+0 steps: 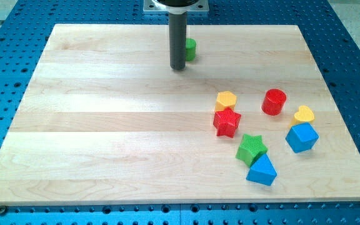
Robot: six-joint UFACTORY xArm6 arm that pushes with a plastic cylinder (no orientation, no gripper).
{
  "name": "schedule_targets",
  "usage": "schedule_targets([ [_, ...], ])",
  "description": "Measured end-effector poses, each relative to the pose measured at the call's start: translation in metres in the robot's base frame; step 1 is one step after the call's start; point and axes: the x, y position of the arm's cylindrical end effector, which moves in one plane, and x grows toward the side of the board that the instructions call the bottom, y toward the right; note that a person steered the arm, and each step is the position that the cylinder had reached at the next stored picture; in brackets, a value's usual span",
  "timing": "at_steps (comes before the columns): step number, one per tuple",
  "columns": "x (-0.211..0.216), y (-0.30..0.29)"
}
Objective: Place the green circle at the top center of the board
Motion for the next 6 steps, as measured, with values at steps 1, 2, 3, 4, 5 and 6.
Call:
schedule_targets([
  [1,-0.033,0.005],
  [2,-0.025,0.049],
  [3,-0.060,0.031],
  [4,-0.079,0.007],
  [5,-0.070,0.030],
  [6,-0.031,0.078],
])
